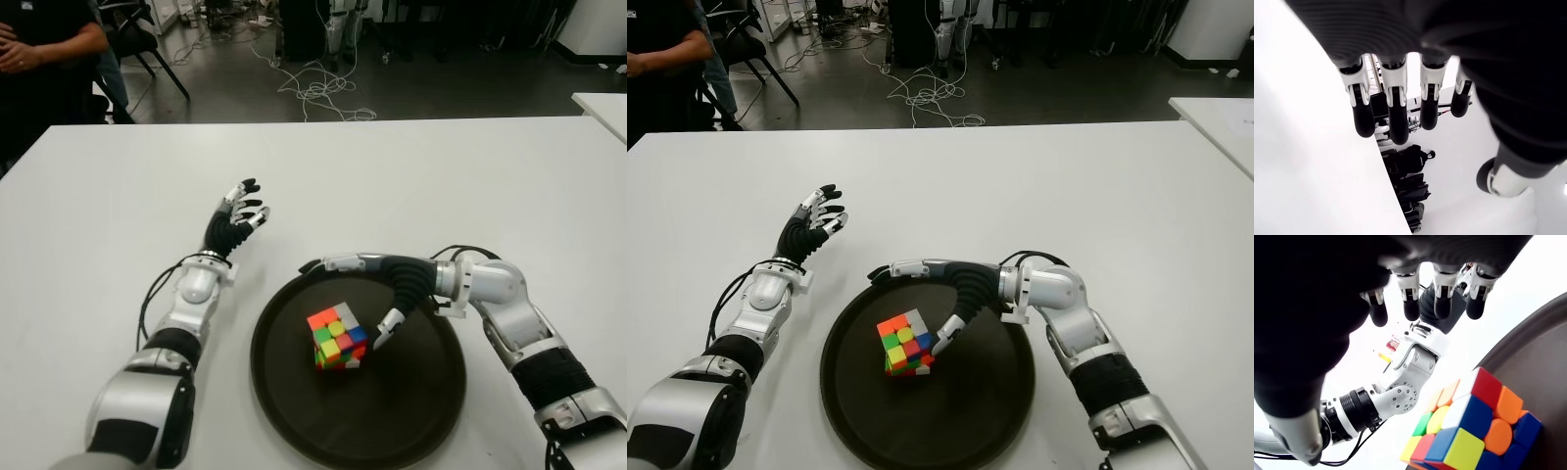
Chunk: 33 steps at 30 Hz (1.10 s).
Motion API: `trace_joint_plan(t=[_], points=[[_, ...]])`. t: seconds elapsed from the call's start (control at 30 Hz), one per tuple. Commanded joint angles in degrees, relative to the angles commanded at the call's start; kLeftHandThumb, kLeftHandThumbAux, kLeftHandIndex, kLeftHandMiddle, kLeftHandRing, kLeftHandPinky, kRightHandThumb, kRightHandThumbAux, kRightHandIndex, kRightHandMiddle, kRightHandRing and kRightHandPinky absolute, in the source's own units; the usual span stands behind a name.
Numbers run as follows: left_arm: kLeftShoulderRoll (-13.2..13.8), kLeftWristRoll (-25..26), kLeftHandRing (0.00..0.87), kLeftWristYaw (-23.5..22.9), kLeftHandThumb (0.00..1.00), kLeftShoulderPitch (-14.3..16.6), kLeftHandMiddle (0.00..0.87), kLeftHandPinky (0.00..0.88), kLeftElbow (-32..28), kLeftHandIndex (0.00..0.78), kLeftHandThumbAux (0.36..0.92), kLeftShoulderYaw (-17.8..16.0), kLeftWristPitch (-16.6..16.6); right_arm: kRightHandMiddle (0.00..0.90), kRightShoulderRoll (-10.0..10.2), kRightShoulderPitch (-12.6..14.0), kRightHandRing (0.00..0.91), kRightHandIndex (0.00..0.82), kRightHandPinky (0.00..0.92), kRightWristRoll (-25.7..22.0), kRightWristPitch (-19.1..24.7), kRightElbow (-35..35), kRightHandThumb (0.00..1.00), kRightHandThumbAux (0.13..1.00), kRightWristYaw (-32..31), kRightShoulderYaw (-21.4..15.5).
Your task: Pick up the Rubik's Cube and put it in the plate
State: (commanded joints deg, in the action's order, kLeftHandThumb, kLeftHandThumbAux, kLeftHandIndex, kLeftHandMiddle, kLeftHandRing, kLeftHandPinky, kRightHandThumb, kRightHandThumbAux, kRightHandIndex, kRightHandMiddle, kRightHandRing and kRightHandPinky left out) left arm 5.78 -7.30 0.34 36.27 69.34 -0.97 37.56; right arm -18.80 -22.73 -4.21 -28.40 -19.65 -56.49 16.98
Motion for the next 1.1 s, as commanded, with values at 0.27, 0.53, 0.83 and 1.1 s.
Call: trace_joint_plan(t=[0.27, 0.53, 0.83, 1.1], points=[[0.11, -0.1, 0.18, -0.16, 0.094, -0.03, 0.155, 0.186, -0.03, 0.106, 0.633, 0.12, 0.01, 0.0, -2.41, -1.52, 0.0, 0.0, 0.0, -1.78, -0.17, -0.06, 0.0, 0.685, -0.99, -2.21], [0.08, 0.22, 0.189, -0.6, 0.1, -0.12, 0.159, 0.213, -0.05, 0.108, 0.632, -0.08, 0.26, 0.0, -7.32, -2.91, 0.0, 0.0, 0.0, -11.04, 6.86, 5.74, 0.0, 0.62, -5.33, -8.27], [0.16, 0.54, 0.193, -1.17, 0.097, -0.27, 0.165, 0.212, -0.38, 0.109, 0.628, -0.36, 0.24, 0.115, 3.84, -3.68, 0.097, 0.073, 0.071, -30.85, 16.19, 1.49, 0.0, 0.654, 6.35, -23.74], [0.51, -0.28, 0.179, -0.48, 0.084, -0.12, 0.153, 0.192, -0.12, 0.102, 0.625, 0.12, -0.01, 0.349, 8.48, -5.13, 0.409, 0.232, 0.477, -43.44, 26.53, 2.34, 0.0, 0.794, 16.25, -33.81]])
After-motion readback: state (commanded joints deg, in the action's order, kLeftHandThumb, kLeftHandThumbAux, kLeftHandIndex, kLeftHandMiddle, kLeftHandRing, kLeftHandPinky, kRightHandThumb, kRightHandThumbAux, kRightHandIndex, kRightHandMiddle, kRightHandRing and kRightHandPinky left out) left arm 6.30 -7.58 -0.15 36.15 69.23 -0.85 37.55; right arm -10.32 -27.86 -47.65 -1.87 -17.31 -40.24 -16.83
